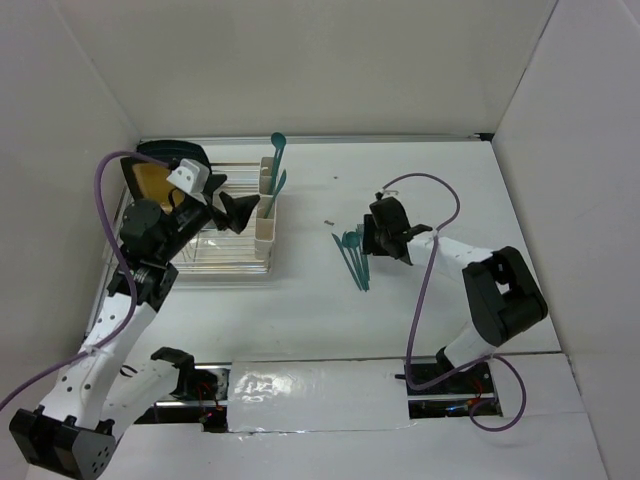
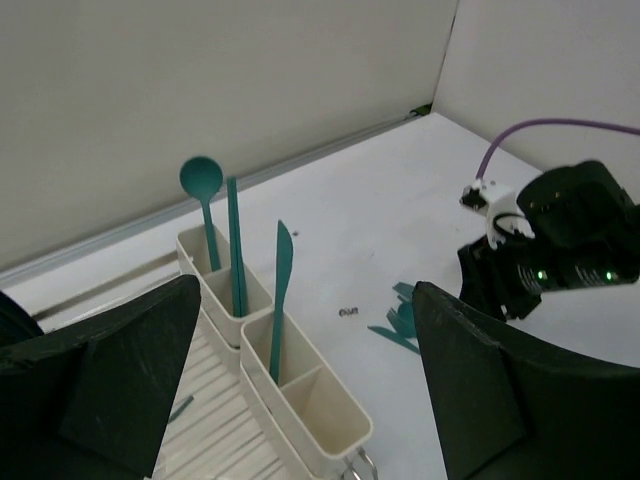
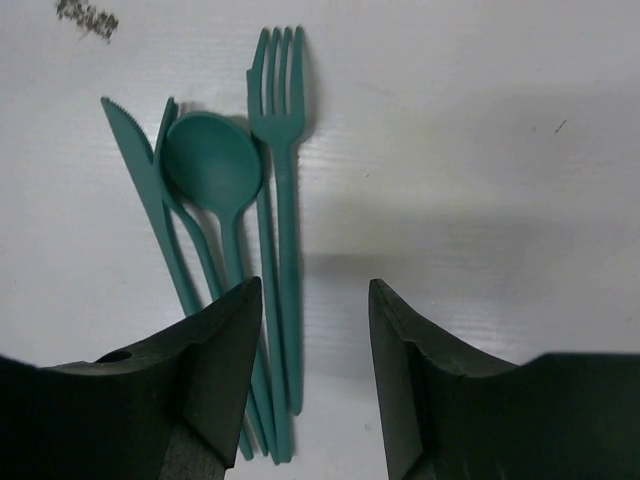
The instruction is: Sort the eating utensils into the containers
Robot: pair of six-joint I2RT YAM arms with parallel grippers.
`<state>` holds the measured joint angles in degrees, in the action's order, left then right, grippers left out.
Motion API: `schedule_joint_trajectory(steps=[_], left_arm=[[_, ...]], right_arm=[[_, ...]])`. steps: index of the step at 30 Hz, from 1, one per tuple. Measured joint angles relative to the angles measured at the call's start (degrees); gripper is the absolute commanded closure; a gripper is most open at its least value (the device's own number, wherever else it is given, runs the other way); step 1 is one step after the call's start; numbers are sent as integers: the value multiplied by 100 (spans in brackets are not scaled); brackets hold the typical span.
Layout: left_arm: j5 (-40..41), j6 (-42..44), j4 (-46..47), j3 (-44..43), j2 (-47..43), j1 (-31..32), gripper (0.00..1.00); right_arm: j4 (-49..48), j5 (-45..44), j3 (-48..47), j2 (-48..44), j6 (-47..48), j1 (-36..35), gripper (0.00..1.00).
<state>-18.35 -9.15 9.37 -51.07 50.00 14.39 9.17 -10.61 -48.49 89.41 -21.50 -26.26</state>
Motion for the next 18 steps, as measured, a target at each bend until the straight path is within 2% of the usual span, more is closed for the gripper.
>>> schedule_joint_trajectory(steps=[6, 18], left_arm=[[225, 9, -186, 420, -328, 63, 0], [643, 153, -208, 459, -343, 210, 0]], right_arm=[[-247, 282, -302, 420, 136, 302, 55], [-313, 693, -730, 1025, 339, 317, 65]])
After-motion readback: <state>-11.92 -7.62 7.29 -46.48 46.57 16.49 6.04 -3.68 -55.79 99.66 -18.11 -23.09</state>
